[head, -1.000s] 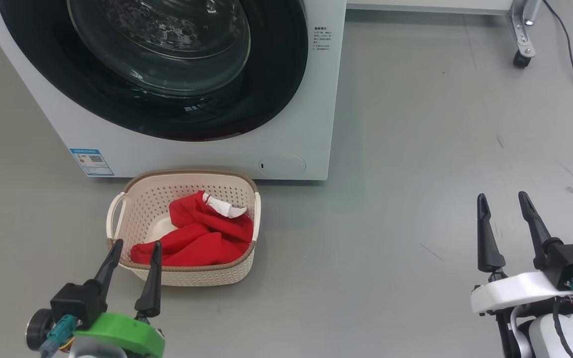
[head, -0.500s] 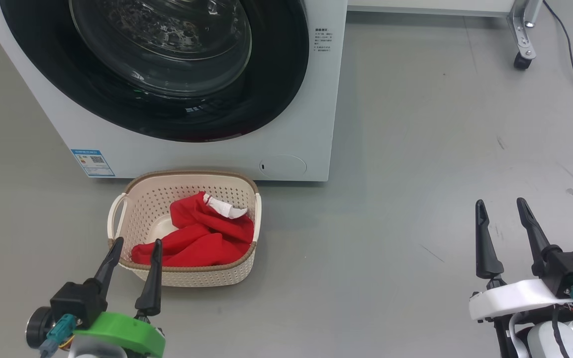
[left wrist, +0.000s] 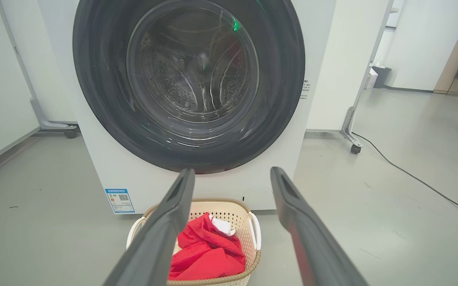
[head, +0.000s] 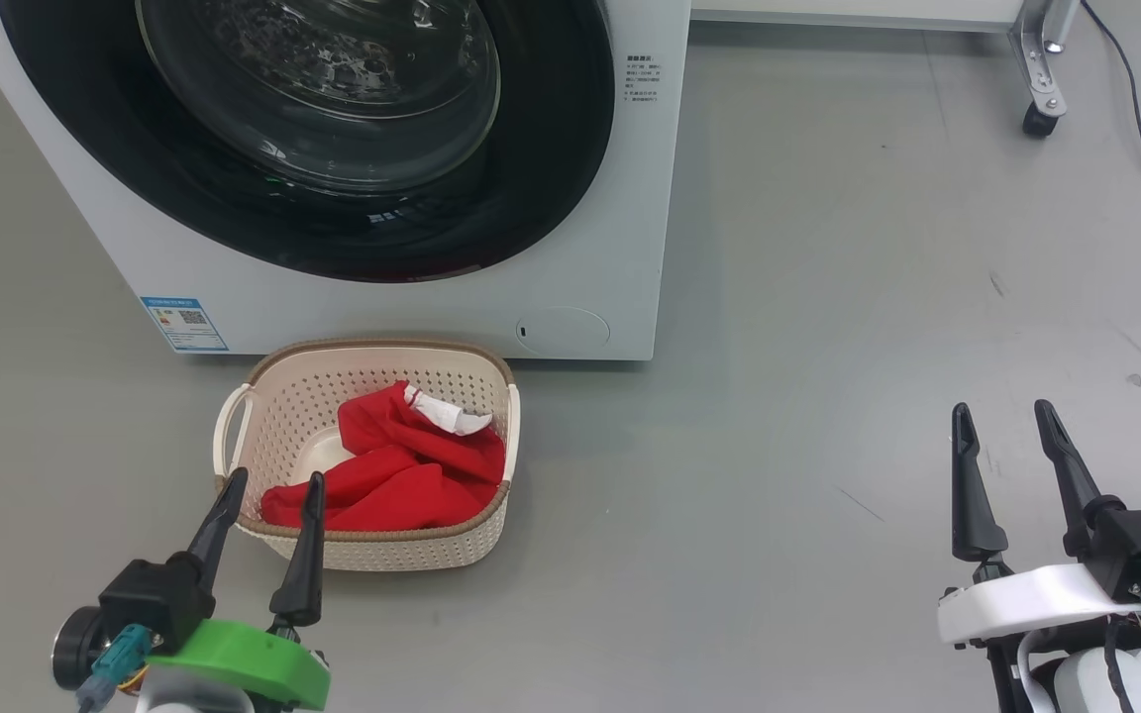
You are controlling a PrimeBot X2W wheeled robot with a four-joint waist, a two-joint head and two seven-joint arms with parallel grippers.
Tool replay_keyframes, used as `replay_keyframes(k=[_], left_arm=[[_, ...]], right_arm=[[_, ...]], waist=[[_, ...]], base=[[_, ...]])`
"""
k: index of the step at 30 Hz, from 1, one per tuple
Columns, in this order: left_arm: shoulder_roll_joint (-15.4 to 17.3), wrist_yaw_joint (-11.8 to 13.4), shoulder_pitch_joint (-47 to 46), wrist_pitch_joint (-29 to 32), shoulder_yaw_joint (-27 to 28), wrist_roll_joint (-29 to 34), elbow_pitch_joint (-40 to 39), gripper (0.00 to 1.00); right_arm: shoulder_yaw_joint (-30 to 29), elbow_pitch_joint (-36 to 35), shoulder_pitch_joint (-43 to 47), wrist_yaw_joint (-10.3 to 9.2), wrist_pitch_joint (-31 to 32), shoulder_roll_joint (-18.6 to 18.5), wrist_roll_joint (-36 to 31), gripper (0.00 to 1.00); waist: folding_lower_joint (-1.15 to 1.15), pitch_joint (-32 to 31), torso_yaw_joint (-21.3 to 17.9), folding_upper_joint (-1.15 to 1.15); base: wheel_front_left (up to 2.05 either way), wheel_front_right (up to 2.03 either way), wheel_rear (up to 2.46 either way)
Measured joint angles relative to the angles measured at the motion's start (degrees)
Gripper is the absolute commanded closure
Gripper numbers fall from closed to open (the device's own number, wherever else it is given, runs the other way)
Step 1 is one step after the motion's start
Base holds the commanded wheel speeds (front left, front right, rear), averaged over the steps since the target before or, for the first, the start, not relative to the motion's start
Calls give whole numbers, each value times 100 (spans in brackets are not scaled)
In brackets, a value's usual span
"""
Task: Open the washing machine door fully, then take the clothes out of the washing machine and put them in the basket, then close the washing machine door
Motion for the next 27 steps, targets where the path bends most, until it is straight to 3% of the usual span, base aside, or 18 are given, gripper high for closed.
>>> replay_keyframes(k=[27], left_arm=[[-3, -1, 2, 0, 25, -2, 0, 0]], right_arm=[[-58, -53, 97, 49, 0, 44, -34, 0]], waist=[[0, -10, -7, 0]], base=[[0, 0, 0]])
